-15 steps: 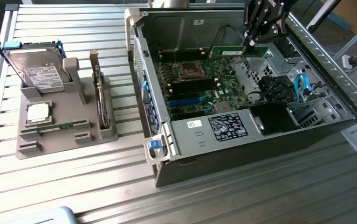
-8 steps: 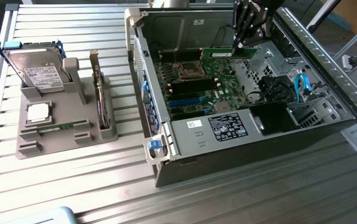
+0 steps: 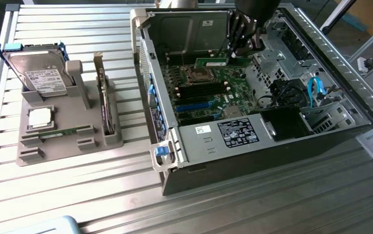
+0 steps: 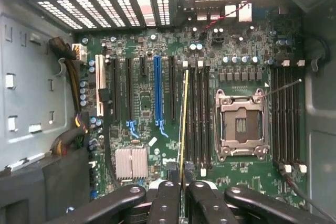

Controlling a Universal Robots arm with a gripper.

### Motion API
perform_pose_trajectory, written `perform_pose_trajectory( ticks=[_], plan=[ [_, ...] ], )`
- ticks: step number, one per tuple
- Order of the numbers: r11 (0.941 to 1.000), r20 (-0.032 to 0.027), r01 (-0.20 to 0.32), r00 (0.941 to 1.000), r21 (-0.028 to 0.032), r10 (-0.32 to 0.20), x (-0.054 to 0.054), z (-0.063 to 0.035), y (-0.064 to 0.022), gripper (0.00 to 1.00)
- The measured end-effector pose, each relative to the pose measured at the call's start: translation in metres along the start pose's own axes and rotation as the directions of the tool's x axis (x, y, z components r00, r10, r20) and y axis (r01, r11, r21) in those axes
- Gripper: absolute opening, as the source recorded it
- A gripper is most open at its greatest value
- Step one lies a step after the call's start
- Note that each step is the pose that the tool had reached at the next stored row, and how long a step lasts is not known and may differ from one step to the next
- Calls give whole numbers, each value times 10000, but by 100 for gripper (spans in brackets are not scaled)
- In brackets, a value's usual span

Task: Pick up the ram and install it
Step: 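Insert the ram into the slot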

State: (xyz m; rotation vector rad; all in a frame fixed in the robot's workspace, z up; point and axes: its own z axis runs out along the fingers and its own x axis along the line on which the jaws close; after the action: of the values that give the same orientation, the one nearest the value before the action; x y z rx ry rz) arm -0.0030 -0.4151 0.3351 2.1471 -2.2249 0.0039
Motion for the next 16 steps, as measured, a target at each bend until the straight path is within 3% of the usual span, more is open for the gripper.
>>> perform_pose_trajectory(
  ticks=[8,10,12,16],
  plan=[
    [10000,-1,2,10000,0,-2,-13,238,75,14],
    [9995,-10,309,9995,11,-309,-16,283,74,14],
    [9945,-36,1042,9945,37,-1042,-17,338,73,14],
    [9940,-38,1089,9940,39,-1089,-28,462,85,14]
  ],
)
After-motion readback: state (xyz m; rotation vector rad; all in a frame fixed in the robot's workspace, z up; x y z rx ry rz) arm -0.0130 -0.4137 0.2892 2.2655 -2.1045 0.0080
